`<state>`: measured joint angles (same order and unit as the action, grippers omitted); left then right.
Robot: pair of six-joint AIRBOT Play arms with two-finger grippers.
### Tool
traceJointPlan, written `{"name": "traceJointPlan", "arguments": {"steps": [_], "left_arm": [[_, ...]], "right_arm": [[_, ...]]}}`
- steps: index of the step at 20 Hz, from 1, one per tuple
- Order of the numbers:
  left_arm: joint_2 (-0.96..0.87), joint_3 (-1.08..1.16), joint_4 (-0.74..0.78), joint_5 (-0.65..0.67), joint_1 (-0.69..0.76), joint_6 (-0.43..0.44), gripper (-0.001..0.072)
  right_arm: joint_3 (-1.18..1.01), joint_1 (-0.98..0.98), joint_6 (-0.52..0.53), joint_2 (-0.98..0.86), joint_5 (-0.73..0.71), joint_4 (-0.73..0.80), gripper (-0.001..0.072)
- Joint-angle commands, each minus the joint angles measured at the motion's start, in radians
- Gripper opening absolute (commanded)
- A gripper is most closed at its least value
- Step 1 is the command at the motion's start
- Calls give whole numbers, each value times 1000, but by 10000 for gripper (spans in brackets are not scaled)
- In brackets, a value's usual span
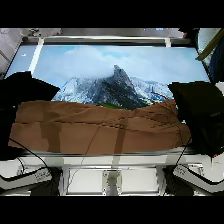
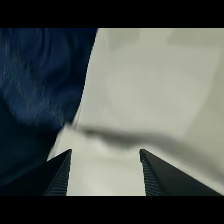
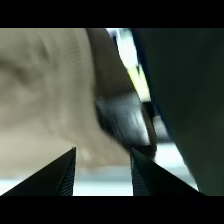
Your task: Fold the clothes and pants, and hang the long-sleeved shirts on hangers.
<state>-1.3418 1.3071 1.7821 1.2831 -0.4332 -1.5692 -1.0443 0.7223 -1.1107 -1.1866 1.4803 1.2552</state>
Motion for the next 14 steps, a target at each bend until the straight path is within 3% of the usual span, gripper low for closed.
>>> {"name": "traceJointPlan", "arguments": {"steps": [1,2,5,8,9,10,14], "left_arm": [[-56,11,-4,-105,8,-24,550],[-89,11,-3,-106,8,-24,650],[-193,57,-2,-105,7,-25,707],[-302,164,-5,-93,3,-67,695],[-335,204,-16,-81,-5,-74,673],[-367,246,-48,-61,-19,-74,598],[-449,326,-208,20,-106,-54,595]], "right_arm": [[-41,-4,-34,0,-95,-205,386],[-41,-13,-46,0,-94,-215,386],[-41,-61,-114,0,-72,-210,386],[-41,-104,-139,0,-45,-210,386],[-41,-119,-140,0,-35,-210,386],[-41,-131,-146,0,-28,-209,386],[-41,-150,-169,0,-25,-209,386]]}}
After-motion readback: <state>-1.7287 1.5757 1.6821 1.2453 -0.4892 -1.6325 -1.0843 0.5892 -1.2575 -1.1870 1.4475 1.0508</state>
